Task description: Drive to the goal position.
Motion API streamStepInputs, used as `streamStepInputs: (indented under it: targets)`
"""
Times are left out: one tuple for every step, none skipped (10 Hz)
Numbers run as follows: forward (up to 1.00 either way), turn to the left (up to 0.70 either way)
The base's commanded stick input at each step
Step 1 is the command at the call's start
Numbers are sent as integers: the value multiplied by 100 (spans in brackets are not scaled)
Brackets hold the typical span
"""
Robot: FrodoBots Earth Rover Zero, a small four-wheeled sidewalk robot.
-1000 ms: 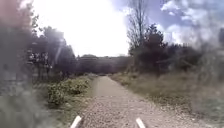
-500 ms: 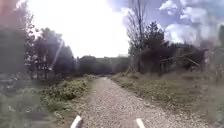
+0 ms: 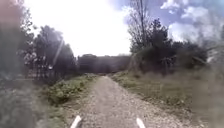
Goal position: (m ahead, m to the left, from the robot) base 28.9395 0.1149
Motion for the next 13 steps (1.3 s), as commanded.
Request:
streamStepInputs:
  targets:
    - [70, 0]
    - [70, 0]
    - [70, 0]
    - [70, 0]
    - [70, 0]
    - [70, 0]
    - [70, 0]
    - [70, 0]
    - [70, 0]
    - [70, 0]
    - [70, 0]
    - [70, 0]
    - [70, 0]
